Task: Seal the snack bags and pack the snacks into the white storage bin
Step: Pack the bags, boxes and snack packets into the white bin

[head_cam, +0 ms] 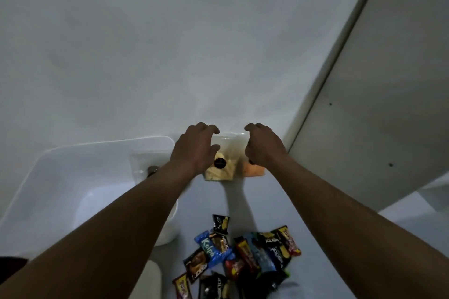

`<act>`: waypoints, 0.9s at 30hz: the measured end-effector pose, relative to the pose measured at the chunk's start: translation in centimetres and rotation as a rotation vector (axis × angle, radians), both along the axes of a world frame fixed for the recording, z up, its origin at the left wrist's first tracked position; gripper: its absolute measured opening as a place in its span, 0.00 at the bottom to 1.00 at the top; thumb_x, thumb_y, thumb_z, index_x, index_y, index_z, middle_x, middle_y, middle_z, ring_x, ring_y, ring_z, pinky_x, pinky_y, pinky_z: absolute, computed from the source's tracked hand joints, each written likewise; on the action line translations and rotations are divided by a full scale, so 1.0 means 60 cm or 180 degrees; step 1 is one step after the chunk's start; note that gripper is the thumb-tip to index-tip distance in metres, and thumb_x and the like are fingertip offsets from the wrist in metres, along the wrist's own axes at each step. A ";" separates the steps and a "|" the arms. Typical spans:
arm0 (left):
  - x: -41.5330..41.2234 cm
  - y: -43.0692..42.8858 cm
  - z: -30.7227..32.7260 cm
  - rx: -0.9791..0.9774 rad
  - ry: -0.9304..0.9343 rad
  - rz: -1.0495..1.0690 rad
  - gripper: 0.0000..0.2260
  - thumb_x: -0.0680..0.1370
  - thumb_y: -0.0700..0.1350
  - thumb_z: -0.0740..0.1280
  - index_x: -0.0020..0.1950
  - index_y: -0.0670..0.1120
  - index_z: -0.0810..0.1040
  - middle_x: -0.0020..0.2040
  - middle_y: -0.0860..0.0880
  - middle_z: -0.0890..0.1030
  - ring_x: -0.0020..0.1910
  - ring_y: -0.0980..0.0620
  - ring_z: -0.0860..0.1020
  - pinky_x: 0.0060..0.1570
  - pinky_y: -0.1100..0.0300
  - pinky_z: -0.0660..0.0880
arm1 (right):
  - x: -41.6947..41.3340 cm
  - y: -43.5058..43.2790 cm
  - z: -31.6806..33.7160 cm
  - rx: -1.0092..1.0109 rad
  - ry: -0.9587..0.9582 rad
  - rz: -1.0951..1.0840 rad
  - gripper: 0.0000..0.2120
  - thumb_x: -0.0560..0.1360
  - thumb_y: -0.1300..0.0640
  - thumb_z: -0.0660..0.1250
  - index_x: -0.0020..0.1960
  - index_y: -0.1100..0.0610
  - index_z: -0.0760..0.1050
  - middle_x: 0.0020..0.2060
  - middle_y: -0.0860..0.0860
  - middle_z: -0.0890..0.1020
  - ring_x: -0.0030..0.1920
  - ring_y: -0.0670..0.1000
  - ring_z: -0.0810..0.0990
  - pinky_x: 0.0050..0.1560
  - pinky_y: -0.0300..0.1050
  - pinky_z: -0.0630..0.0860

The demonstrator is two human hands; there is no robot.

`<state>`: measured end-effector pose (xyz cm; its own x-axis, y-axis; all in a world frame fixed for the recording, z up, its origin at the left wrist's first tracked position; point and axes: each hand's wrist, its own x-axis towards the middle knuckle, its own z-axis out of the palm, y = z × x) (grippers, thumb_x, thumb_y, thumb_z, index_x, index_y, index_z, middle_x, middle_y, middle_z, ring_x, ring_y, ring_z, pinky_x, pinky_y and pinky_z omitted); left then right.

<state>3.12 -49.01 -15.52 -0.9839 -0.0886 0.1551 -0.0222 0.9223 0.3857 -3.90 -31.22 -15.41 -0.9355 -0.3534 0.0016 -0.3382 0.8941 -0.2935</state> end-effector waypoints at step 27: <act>-0.072 0.060 -0.070 -0.0687 -0.0033 0.0225 0.11 0.77 0.40 0.67 0.55 0.53 0.76 0.47 0.54 0.85 0.51 0.48 0.80 0.44 0.56 0.65 | -0.092 0.091 -0.123 0.0712 0.0407 0.0518 0.12 0.74 0.66 0.60 0.57 0.58 0.71 0.46 0.56 0.81 0.52 0.61 0.76 0.48 0.52 0.67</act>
<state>-1.20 -45.44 -19.69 -0.9781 -0.1232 0.1679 -0.0927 0.9795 0.1789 -9.45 -25.79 -22.81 -0.8637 -0.5036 0.0210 -0.5040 0.8627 -0.0412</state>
